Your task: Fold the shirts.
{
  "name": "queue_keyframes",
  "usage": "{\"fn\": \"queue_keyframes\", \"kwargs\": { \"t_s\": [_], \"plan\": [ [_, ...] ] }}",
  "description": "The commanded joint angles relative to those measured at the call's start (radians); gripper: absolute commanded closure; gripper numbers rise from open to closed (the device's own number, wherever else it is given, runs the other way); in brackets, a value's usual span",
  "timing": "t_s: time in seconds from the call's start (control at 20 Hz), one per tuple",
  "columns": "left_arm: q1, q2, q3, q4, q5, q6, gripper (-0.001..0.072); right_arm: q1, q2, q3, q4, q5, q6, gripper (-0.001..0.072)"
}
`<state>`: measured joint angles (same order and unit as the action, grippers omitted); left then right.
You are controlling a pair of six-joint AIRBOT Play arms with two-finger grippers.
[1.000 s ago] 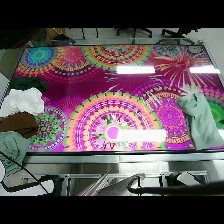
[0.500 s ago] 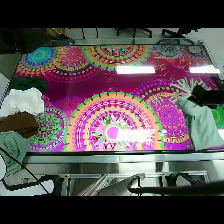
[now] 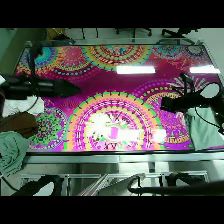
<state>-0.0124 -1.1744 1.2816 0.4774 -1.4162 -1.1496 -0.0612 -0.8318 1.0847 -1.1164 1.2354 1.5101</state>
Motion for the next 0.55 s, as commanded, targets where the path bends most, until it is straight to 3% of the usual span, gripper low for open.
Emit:
{"fn": "queue_keyframes", "kwargs": {
  "t_s": [0.0,0.5],
  "plan": [
    [-0.024,0.070,-0.212,0.059,0.084,0.005,0.0690,0.024,-0.004,-0.012,0.003,-0.004,0.002,0.0693],
    [-0.024,0.075,-0.240,0.046,0.100,0.005,0.0690,0.024,-0.004,-0.012,0.003,0.014,0.001,0.0693]
  ]
}}
